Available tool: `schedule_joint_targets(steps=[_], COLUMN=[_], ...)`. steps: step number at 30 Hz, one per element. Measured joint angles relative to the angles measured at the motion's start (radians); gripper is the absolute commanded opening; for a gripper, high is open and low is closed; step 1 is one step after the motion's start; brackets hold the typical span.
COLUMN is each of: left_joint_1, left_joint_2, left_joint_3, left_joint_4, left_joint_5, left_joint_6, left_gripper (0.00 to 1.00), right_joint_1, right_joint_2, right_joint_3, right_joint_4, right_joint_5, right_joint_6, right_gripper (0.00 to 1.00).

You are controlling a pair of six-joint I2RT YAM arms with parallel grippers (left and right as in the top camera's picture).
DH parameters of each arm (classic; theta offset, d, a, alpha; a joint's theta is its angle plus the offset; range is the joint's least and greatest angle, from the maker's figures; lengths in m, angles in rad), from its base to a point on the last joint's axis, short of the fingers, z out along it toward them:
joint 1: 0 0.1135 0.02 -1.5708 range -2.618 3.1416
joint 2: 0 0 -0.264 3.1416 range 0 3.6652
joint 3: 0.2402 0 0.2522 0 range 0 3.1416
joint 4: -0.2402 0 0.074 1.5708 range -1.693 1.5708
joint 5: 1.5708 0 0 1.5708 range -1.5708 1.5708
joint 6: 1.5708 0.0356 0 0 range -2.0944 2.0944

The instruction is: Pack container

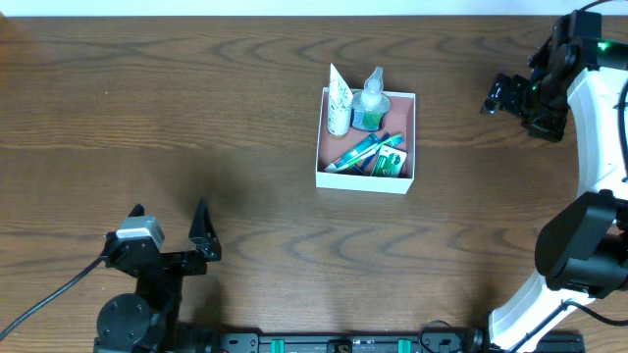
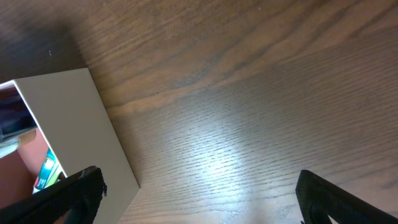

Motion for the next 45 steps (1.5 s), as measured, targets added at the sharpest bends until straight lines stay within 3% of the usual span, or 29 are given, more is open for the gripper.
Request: schedule_joint_targets(steps=[9, 27, 36, 45], left_joint_1=[0.054, 0.058, 0.058, 0.085], left_joint_2=[-0.086, -0.087, -0.087, -0.087], left_joint_3=[-0.146, -0.459, -0.481, -0.479], left_joint_4=[0.144, 0.684, 0.671, 0.414], left_joint_5=[0.005, 0.005, 0.005, 0.007], left_joint_6=[0.000, -0.002, -0.003, -0.003], left_gripper=[0.98, 0.98, 0.98, 0.98], right_joint_1=[0.000, 0.000, 0.000, 0.000], right_joint_2=[0.000, 0.000, 0.000, 0.000], right_joint_3=[0.000, 0.000, 0.000, 0.000], right_joint_4=[0.000, 0.000, 0.000, 0.000], right_joint_5=[0.000, 0.000, 0.000, 0.000], right_joint_6=[0.000, 0.000, 0.000, 0.000], right_gripper=[0.99, 0.99, 0.99, 0.99])
